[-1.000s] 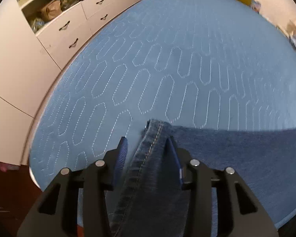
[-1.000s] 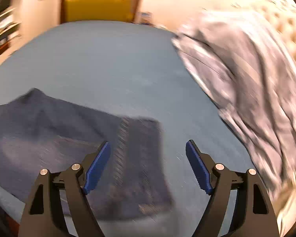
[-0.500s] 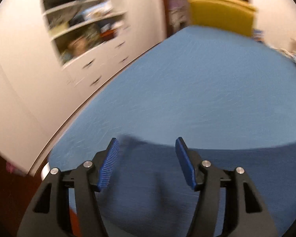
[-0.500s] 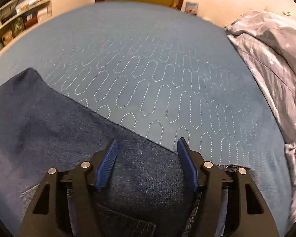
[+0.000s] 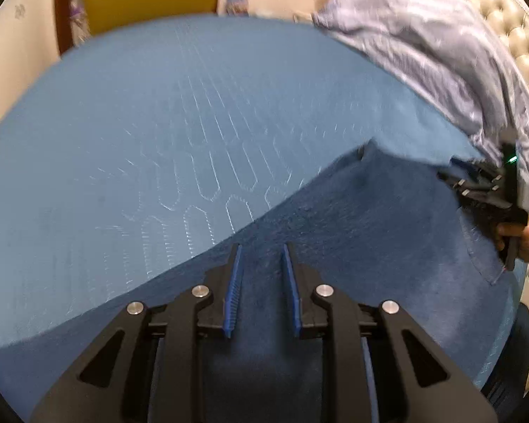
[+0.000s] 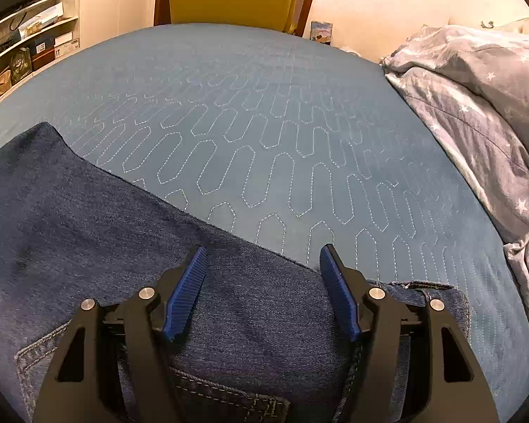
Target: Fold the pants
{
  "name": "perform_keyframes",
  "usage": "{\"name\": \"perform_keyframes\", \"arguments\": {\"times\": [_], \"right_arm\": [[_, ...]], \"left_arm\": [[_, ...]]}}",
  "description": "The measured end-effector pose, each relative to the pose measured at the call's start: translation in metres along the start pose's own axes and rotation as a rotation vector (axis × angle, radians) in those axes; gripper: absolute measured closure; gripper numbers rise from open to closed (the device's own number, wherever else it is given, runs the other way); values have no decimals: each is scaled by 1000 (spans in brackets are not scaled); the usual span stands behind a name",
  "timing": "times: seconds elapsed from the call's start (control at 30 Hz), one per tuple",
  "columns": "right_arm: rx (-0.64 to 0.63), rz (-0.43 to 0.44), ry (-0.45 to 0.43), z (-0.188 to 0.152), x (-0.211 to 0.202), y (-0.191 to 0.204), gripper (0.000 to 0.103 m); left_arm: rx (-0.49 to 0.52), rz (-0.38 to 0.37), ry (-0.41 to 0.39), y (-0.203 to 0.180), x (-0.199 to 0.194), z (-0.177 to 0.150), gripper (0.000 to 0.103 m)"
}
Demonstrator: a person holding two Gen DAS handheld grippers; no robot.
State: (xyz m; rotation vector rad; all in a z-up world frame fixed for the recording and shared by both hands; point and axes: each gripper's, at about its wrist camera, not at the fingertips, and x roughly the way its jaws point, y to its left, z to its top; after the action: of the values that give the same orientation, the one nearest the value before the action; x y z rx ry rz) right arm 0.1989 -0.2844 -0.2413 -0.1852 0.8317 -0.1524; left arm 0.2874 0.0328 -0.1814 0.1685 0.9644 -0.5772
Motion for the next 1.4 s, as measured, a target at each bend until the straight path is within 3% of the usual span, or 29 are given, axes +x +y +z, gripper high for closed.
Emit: {"name": "perform_keyframes", "arguments": {"times": [0.07,0.13,0.23,0.37,0.43,0.5,0.57,0.6,0.67,0.73,0.83,0.97,1.07,1.13,1.23,1.33,1.4], "right_arm": [[1,1,-2,-1,-1,1,40],[4,3,-3,-1,0,1,40],[-5,-11,-6,-2,0,5,40],[-5,-13,-8,-4,-3,8,40],[-8,-17,-9,-4,-4,9,40],[-10,-18,-8,-4,-4,9,40],[-9,-17,-10,-4,-4,9,40],[-8,-16,-11,-4,-4,9,40],[-7,-17,-12,-4,-4,10,40],[-8,-18,-13,-4,-4,10,40],[-9,-17,-14,-4,-4,9,40],[-6,-14,-15,-4,-4,9,40],[-8,-19,-19,-4,-6,10,40],[-9,-22,-21,-4,-6,11,40],[3,-5,-23,-4,-7,9,40],[-2,-10,-32,-4,-10,10,38],[-10,-19,-32,-2,-13,11,36]], "left_arm": [[7,68,-10,24,7,7,71],[-45,222,-70,48,-9,13,74],[-12,108,-167,29,-35,15,68],[166,-9,-131,-42,-7,10,54],[180,61,-75,-54,21,10,55],[85,98,-58,-41,38,9,54],[-80,152,-64,-6,39,11,46],[-160,224,-79,15,33,10,46],[-268,318,-67,41,23,8,53],[-368,333,-86,68,4,-5,64],[-384,293,-146,74,-28,-28,66],[-333,299,-126,57,-42,-68,66],[-360,313,-83,60,-46,-102,66],[-388,301,-95,61,-49,-106,68],[-384,383,-64,69,-50,-105,67],[-452,323,-80,79,-50,-106,67],[-448,333,-68,76,-51,-107,67]]}}
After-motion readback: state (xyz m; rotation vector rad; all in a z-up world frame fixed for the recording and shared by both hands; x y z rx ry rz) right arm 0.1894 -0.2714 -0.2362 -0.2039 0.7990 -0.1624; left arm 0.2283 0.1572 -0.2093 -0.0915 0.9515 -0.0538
